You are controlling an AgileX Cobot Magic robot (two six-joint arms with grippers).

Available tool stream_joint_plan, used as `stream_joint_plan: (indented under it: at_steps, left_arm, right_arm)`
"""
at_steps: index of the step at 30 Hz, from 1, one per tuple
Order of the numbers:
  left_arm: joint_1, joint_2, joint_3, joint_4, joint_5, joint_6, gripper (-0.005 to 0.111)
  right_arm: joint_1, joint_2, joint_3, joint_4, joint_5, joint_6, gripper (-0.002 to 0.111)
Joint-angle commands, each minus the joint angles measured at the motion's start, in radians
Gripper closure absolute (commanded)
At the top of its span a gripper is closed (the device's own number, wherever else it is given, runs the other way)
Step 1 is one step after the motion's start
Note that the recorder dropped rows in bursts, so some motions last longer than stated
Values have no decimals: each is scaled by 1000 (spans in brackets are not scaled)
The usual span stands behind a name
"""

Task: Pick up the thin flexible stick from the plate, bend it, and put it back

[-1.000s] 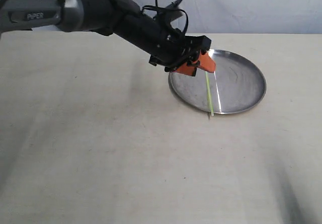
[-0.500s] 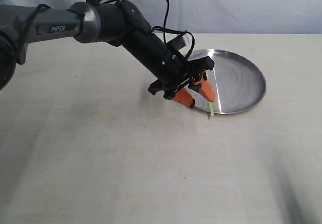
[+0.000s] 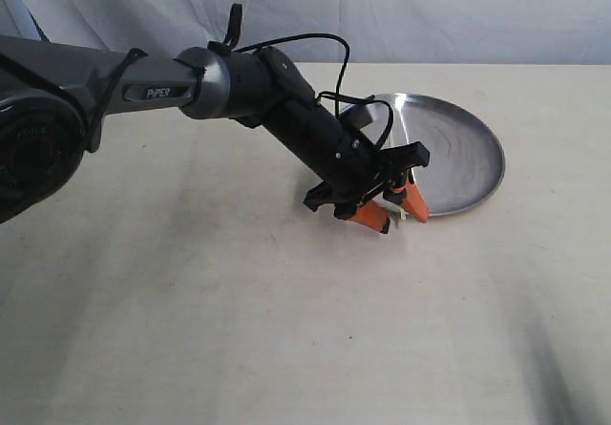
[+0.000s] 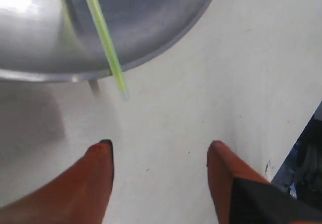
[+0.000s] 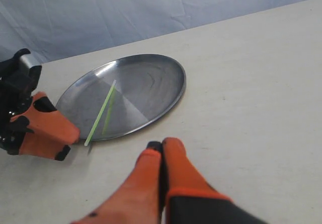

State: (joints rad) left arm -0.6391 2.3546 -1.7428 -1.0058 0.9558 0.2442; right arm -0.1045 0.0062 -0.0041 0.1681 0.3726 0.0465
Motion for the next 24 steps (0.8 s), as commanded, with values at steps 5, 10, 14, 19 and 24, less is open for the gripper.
stream_joint_plan:
  at_steps: [5, 10, 14, 19, 24]
  left_arm:
    - [-14, -2, -5, -34, -116, -27, 53]
    - [-29, -2, -5, 38, -146, -57, 53]
    - [-33, 8, -5, 55, -166, -98, 53]
    - [-33, 16, -5, 32, -190, -114, 53]
    - [-33, 18, -5, 0, -201, -114, 53]
  right_arm:
    - [-4, -6, 4, -3, -14, -2, 108]
    - [-4, -6, 4, -1, -10, -2, 108]
    - [6, -6, 4, -1, -10, -2, 108]
    - [37, -6, 4, 1, -10, -2, 108]
    - [37, -6, 4, 1, -10, -2, 108]
